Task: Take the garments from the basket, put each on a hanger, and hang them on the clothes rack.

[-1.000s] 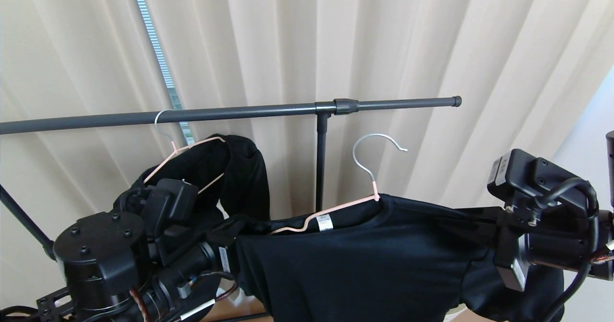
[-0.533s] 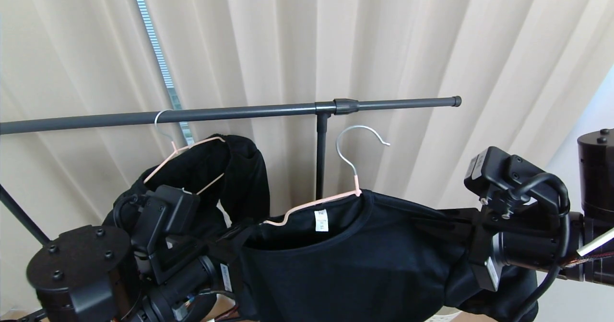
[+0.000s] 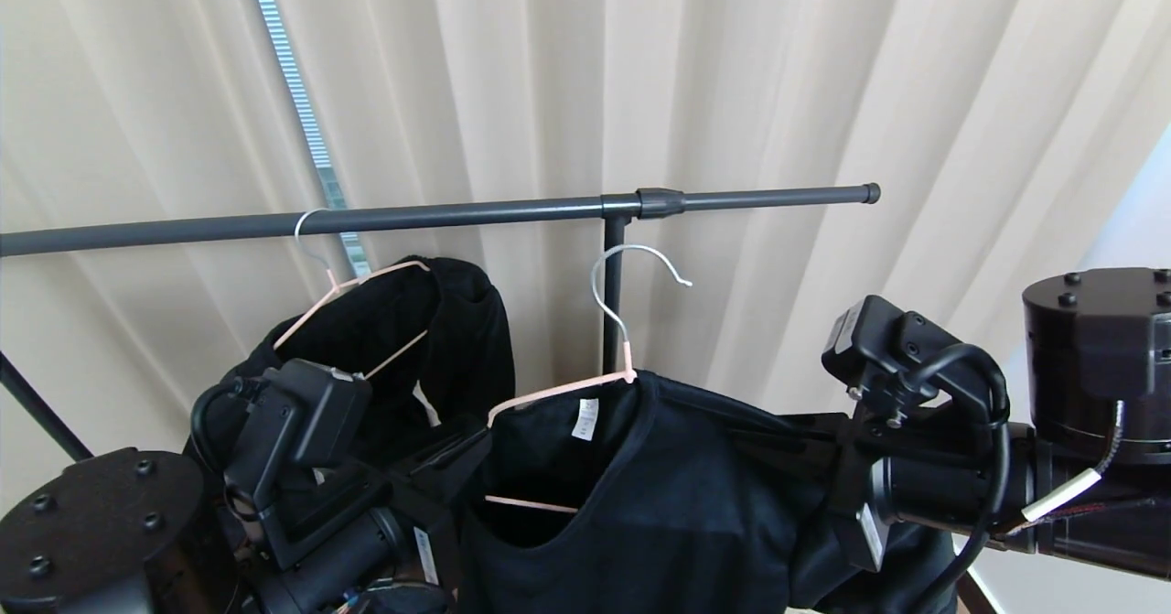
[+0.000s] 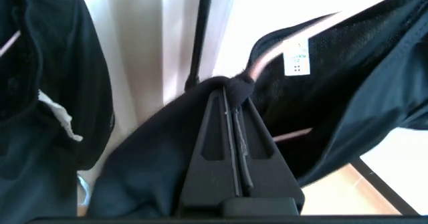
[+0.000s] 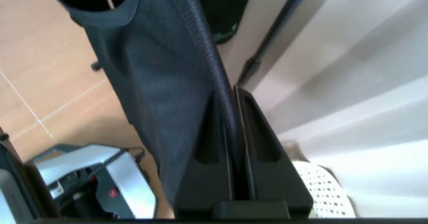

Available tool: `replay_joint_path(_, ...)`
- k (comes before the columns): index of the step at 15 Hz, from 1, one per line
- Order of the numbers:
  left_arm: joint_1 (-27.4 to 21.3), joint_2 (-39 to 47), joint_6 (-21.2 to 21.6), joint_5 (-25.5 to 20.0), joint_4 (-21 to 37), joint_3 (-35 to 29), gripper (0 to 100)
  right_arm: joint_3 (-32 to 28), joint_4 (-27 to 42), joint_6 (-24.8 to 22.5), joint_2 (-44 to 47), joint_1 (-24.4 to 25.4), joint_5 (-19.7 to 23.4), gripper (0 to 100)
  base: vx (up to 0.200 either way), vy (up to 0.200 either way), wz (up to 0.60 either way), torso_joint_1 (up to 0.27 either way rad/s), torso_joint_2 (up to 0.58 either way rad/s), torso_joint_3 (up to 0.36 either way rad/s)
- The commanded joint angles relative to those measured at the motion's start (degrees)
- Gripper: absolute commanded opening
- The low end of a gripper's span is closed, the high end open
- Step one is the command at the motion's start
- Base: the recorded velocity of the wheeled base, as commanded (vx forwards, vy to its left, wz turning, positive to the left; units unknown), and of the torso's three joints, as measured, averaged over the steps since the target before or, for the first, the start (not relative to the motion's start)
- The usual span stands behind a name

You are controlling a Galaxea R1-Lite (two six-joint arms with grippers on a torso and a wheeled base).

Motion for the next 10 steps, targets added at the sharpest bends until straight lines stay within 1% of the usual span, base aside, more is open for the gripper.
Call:
replay_joint_path(1, -1.54, -1.59, 0.07, -0.04, 0.05, 0.2, 0, 0.48, -1.0, 0.88, 2.92, 1.51, 0.02, 0, 0.0, 0.0, 0.0, 0.0, 0.0, 0.0)
replay_joint_path(2, -1.8, -1.85, 0.07, -0.04, 0.05, 0.2, 0, 0.57, -1.18, 1.06, 3.18, 1.69, 0.02, 0, 0.0, 0.0, 0.0, 0.0, 0.0, 0.0)
replay_joint_path(3, -3.21, -2.91, 0.95, -0.12, 0.14, 0.72, 0, 1.54, -3.73, 1.76, 4.59, 2.65, 0.02, 0, 0.0, 0.0, 0.0, 0.0, 0.0, 0.0)
replay_joint_path(4, -3.56, -3.17, 1.13, -0.12, 0.14, 0.81, 0, 1.8, -4.61, 1.76, 5.12, 2.92, 0.02, 0, 0.0, 0.0, 0.0, 0.0, 0.0, 0.0)
replay_joint_path(6, -6.28, -4.75, 1.74, -0.12, 0.22, 0.9, 0, 3.38, -10.06, 2.46, 8.46, 4.06, -0.07, 0, 0.0, 0.0, 0.0, 0.0, 0.0, 0.0)
replay_joint_path(8, -8.04, -5.9, 1.92, -0.12, 1.1, 0.9, 0, 3.91, -14.1, 6.07, 11.01, 5.46, -0.16, 0, 0.0, 0.0, 0.0, 0.0, 0.0, 0.0)
replay_joint_path(10, -8.83, -6.25, 1.92, -0.12, 1.28, 0.9, 0, 4.61, -17.44, 7.21, 12.68, 5.55, -0.16, 0, 0.0, 0.0, 0.0, 0.0, 0.0, 0.0)
